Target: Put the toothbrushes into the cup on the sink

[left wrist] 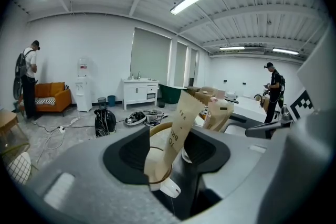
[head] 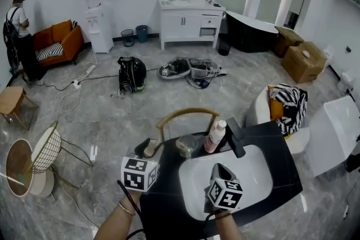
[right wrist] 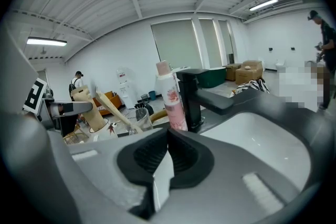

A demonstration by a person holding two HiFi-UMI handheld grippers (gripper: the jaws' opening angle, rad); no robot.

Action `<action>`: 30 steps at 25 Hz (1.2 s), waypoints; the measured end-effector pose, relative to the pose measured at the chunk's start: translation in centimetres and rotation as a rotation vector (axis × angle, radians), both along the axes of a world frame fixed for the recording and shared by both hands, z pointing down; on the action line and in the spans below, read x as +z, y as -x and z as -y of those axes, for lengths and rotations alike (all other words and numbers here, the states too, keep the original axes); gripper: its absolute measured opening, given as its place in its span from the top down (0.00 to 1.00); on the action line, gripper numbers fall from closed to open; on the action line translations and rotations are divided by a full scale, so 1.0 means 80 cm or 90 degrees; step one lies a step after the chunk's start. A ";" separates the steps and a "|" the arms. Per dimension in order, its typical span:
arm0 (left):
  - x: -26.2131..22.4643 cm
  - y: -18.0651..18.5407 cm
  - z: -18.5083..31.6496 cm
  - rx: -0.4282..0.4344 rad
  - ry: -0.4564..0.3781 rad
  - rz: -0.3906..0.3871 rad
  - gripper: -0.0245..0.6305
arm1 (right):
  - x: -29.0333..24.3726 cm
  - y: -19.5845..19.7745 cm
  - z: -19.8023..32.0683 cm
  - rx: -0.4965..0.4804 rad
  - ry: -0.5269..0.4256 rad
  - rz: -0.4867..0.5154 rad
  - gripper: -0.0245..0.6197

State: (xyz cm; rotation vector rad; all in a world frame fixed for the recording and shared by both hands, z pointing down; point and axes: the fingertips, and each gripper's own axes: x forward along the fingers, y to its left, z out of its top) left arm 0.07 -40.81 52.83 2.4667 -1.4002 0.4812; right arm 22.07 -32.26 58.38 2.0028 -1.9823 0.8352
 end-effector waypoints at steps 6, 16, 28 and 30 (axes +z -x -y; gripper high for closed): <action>0.004 -0.007 -0.014 0.018 0.005 -0.010 0.63 | -0.001 0.002 -0.007 0.000 -0.002 0.000 0.95; -0.007 -0.002 -0.033 0.018 -0.007 -0.015 0.63 | -0.013 0.008 -0.022 -0.002 -0.014 -0.002 0.95; -0.021 0.026 -0.071 -0.021 -0.025 -0.012 0.63 | -0.034 0.028 -0.041 -0.016 -0.038 -0.004 0.96; -0.026 0.035 -0.078 -0.036 -0.035 -0.017 0.65 | -0.039 0.034 -0.044 -0.022 -0.043 -0.006 0.95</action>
